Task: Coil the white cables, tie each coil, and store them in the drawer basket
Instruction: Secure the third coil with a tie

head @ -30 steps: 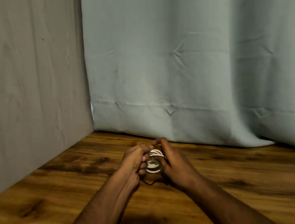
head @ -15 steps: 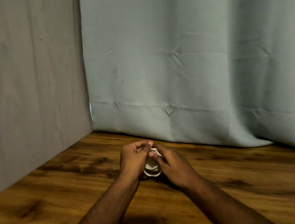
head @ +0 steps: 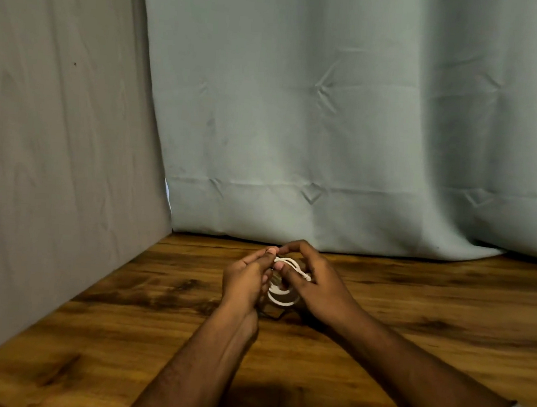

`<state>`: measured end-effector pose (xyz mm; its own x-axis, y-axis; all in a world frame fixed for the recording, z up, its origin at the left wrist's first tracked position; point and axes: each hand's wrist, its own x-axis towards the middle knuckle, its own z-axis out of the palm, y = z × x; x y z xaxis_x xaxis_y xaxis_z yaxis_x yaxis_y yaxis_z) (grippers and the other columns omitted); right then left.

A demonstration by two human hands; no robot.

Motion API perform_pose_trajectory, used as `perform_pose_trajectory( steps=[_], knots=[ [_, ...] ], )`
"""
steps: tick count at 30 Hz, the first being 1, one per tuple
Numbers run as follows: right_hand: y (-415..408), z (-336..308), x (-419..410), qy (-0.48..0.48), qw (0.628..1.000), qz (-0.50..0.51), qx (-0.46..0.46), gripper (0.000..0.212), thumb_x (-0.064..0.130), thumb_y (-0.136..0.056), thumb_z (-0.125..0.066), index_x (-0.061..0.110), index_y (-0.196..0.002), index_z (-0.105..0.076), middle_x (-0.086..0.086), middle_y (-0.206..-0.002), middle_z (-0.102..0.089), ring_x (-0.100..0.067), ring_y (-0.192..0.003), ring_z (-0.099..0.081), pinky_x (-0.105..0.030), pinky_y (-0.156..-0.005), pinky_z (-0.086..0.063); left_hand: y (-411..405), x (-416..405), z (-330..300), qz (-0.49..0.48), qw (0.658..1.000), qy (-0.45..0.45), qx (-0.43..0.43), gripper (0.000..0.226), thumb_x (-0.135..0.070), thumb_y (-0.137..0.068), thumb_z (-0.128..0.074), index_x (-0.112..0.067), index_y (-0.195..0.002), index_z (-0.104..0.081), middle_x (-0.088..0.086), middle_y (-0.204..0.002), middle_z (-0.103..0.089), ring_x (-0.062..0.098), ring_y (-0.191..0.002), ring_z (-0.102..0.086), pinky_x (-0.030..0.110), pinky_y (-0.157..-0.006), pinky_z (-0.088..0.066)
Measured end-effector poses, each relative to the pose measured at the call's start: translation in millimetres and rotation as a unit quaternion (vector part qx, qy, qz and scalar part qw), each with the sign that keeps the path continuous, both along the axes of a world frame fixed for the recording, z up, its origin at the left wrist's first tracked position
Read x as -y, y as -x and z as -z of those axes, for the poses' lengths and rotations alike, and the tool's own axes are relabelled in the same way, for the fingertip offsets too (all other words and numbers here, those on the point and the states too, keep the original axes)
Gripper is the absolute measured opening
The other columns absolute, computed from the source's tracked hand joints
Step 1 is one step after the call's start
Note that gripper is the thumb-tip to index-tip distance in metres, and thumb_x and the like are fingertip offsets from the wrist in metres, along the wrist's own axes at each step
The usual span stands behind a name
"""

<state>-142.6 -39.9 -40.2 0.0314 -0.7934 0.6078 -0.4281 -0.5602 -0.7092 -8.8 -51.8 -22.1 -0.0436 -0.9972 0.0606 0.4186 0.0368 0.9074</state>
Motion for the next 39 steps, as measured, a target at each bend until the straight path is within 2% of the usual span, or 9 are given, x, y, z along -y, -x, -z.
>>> perform_pose_trajectory(
  steps=[4,8,11,14,19,26,30,34,39],
  knots=[
    [1,-1,0,-0.008,0.999,0.021,-0.046,0.019,0.041,-0.099,-0.059,0.036,-0.117,-0.065,0.011,-0.103,-0.076,-0.008,-0.093,-0.072,-0.047,-0.086,-0.058,3,1,1,-0.053,0.989,0.106,0.088,0.014,-0.008,-0.092,-0.069,-0.006,-0.103,-0.076,-0.002,-0.069,-0.075,0.006,-0.059,-0.069,0.019,-0.058,-0.054],
    [1,-5,0,-0.040,0.980,0.085,-0.174,0.035,0.054,-0.104,-0.040,0.046,-0.135,-0.055,0.012,-0.125,-0.072,-0.012,-0.116,-0.066,-0.039,-0.095,-0.053,4,7,9,-0.161,0.913,0.260,0.269,0.016,-0.030,-0.087,-0.074,-0.021,-0.098,-0.080,-0.012,-0.082,-0.077,0.002,-0.078,-0.073,0.023,-0.071,-0.056],
    [-1,-7,0,-0.043,0.968,0.088,-0.231,0.036,0.051,-0.107,-0.037,0.041,-0.139,-0.052,0.006,-0.134,-0.068,-0.019,-0.133,-0.054,-0.041,-0.107,-0.041,5,6,8,-0.126,0.959,0.186,0.172,0.008,-0.015,-0.089,-0.074,-0.020,-0.089,-0.080,-0.001,-0.082,-0.079,0.012,-0.076,-0.073,0.032,-0.076,-0.058],
    [-2,-3,-4,-0.022,0.996,0.016,-0.080,0.022,0.047,-0.102,-0.054,0.034,-0.120,-0.056,0.006,-0.113,-0.075,-0.012,-0.107,-0.070,-0.048,-0.093,-0.056,5,5,6,-0.084,0.995,0.057,0.018,0.010,-0.005,-0.088,-0.072,-0.014,-0.086,-0.077,0.013,-0.083,-0.077,0.026,-0.077,-0.071,0.040,-0.080,-0.058],
    [-3,-2,-2,0.007,1.000,0.007,0.004,0.011,0.029,-0.099,-0.068,0.029,-0.107,-0.062,0.004,-0.094,-0.078,-0.011,-0.085,-0.076,-0.050,-0.078,-0.061,5,2,3,-0.055,0.998,0.027,-0.033,0.011,-0.003,-0.087,-0.071,-0.006,-0.097,-0.075,0.017,-0.088,-0.076,0.028,-0.081,-0.070,0.043,-0.086,-0.055],
    [-4,-4,-1,0.035,0.998,-0.002,-0.055,0.029,0.026,-0.096,-0.067,0.027,-0.125,-0.070,0.014,-0.113,-0.077,-0.002,-0.106,-0.071,-0.042,-0.095,-0.057,4,10,5,-0.083,0.996,0.044,0.002,0.009,-0.004,-0.088,-0.072,-0.004,-0.096,-0.076,0.017,-0.087,-0.075,0.026,-0.079,-0.068,0.039,-0.085,-0.055],
    [-5,-5,-3,0.066,0.990,0.024,-0.121,0.027,0.028,-0.098,-0.065,0.034,-0.123,-0.072,0.018,-0.108,-0.078,0.005,-0.099,-0.070,-0.036,-0.086,-0.057,1,13,5,-0.114,0.992,0.059,0.020,0.005,-0.006,-0.086,-0.074,-0.011,-0.087,-0.076,0.007,-0.076,-0.075,0.021,-0.071,-0.068,0.034,-0.078,-0.056],
    [-2,-4,-2,0.081,0.991,0.061,-0.089,0.027,0.035,-0.095,-0.065,0.039,-0.121,-0.073,0.019,-0.103,-0.079,0.005,-0.095,-0.072,-0.040,-0.078,-0.060,2,9,3,-0.095,0.990,0.094,0.047,0.006,-0.006,-0.087,-0.073,-0.008,-0.092,-0.076,-0.002,-0.071,-0.075,0.008,-0.062,-0.068,0.022,-0.066,-0.057],
    [0,0,3,0.060,0.995,0.080,-0.029,0.018,0.034,-0.094,-0.069,0.029,-0.107,-0.080,0.015,-0.090,-0.080,0.001,-0.084,-0.074,-0.042,-0.072,-0.061,2,6,-1,-0.110,0.974,0.159,0.116,0.005,-0.004,-0.089,-0.071,-0.006,-0.092,-0.075,0.000,-0.073,-0.074,0.000,-0.058,-0.067,0.014,-0.060,-0.054]
  ],
)
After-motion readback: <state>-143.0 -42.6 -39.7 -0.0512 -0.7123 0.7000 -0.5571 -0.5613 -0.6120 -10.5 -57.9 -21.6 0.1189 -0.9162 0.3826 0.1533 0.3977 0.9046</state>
